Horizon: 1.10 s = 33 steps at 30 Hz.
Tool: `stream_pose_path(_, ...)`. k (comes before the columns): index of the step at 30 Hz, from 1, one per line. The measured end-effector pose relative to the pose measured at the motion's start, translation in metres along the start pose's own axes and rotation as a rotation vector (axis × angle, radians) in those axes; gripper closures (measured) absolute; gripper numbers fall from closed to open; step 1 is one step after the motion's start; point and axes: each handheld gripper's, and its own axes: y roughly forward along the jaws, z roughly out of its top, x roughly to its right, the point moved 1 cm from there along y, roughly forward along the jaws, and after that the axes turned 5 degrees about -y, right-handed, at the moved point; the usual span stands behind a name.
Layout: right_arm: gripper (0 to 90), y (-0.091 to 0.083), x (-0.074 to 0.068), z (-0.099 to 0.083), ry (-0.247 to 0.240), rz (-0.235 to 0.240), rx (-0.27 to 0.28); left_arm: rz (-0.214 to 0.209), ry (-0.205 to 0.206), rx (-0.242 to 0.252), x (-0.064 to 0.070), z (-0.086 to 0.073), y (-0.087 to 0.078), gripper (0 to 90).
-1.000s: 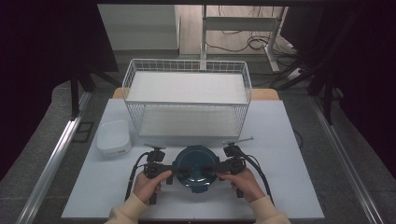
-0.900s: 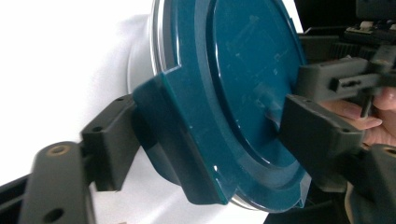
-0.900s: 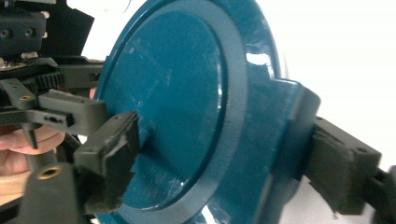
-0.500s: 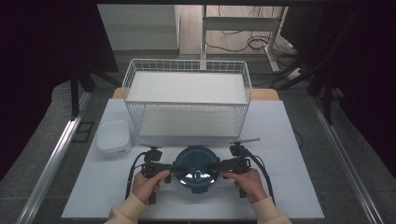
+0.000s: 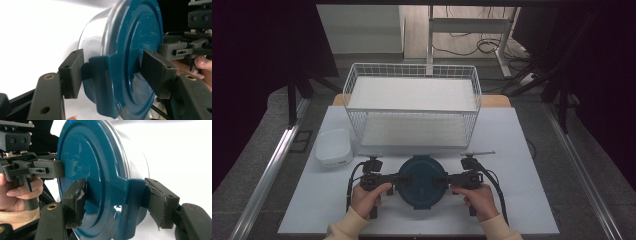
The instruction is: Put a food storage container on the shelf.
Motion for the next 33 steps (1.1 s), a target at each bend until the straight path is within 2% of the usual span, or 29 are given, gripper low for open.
stream_pose_path(12,37.3,-0.001,-0.006,0.000,-0.042,0.000,0.024,0.014,0.027,0.020,0.007,0.000,-0.008,37.8)
stream_pose_path(21,37.3,-0.011,-0.019,0.003,-0.107,-0.018,0.048,0.000,0.057,0.034,0.015,0.001,-0.015,37.7)
stream_pose_path(33,37.6,-0.016,-0.026,0.005,-0.142,-0.030,0.059,-0.012,0.073,0.041,0.019,0.002,-0.020,37.8)
